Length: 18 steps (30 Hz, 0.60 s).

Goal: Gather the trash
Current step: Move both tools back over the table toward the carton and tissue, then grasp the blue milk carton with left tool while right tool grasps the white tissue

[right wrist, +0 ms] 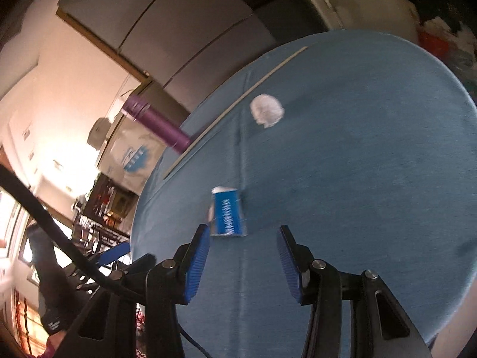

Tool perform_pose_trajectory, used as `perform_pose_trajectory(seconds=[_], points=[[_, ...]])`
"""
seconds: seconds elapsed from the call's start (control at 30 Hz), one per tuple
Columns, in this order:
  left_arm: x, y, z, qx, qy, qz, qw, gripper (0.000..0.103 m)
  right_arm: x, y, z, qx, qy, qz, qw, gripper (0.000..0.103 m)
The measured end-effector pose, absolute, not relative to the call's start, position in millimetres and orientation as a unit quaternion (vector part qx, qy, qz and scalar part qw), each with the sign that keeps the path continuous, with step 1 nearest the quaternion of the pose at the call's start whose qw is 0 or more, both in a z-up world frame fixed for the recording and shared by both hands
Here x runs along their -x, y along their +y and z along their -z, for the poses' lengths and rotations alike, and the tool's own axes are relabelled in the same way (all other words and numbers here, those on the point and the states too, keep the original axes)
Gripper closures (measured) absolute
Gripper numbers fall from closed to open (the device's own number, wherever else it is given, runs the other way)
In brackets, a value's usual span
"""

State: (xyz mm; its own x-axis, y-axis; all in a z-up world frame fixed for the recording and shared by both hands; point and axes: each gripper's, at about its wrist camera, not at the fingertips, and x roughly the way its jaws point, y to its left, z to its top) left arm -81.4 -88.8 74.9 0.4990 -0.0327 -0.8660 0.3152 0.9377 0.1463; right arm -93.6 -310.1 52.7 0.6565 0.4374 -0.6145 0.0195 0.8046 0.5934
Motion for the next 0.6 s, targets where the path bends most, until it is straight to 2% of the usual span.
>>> perform_pose_trajectory(seconds=[0.13,0.27,0.37,0.6], points=[[53.4,-102.2,-56.2,-0.095,0.535,0.125,0.83,0.03,84.9,-324.4,-51.0,-0.29,0.397,-0.11,0.864,0.051],[40.8,-114.5,-42.6,-0.092,0.547,0.134,0.821,0.03,63.6,-334.8,-54.0,-0.297,0.396,-0.112,0.862,0.05],[36.8,-113.2,-40.2,-0.086,0.544,0.153,0.821,0.03,37.5,-339.8,-60.1,-0.306,0.395,-0.125,0.857,0.043],[26.0,-113.5,-41.4,-0.113,0.531,0.221,0.81,0.03,-46.7,-332.8,-64.8,-0.294,0.396,-0.123,0.861,0.039]])
